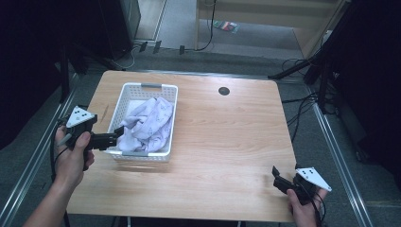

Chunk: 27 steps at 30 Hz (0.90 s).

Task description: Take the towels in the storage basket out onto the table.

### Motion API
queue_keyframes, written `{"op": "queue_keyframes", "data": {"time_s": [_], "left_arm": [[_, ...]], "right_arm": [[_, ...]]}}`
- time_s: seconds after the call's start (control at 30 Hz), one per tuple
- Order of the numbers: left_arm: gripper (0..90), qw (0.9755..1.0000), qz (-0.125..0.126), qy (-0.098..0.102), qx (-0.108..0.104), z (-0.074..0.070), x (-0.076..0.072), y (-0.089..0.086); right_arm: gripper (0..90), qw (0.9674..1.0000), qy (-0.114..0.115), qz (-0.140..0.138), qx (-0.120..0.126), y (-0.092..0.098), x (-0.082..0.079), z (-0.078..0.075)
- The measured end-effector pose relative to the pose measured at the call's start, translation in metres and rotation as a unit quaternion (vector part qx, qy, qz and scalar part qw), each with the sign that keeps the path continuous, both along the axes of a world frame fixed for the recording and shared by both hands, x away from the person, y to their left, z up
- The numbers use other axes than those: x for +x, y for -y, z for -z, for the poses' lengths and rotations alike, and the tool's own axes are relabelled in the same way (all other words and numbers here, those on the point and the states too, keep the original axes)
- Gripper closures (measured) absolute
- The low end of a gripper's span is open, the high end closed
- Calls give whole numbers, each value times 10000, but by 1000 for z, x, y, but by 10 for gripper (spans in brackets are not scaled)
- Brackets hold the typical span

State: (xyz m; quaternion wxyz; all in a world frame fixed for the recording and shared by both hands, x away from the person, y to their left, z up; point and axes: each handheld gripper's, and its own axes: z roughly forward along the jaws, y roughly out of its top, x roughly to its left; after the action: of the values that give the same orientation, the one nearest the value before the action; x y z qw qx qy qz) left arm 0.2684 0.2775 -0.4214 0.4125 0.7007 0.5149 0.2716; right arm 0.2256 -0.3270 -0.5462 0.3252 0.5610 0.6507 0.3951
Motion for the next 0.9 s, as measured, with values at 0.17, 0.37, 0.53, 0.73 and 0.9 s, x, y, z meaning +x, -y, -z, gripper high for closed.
{"op": "queue_keyframes", "data": {"time_s": [0.17,0.37,0.53,0.73,0.9], "left_arm": [[14,9997,97,-100,195,-2,14,13],[3,9985,237,-244,431,-3,28,27],[0,9986,176,-389,316,0,42,33],[0,9974,261,-623,233,6,57,38],[0,9952,367,-809,399,10,71,48]], "right_arm": [[134,10000,0,-2,2,0,0,0],[134,10000,1,-6,6,0,0,0],[134,10000,8,-6,6,0,0,0],[134,10000,11,-7,7,0,0,0],[134,10000,8,-10,2,0,0,0]]}}
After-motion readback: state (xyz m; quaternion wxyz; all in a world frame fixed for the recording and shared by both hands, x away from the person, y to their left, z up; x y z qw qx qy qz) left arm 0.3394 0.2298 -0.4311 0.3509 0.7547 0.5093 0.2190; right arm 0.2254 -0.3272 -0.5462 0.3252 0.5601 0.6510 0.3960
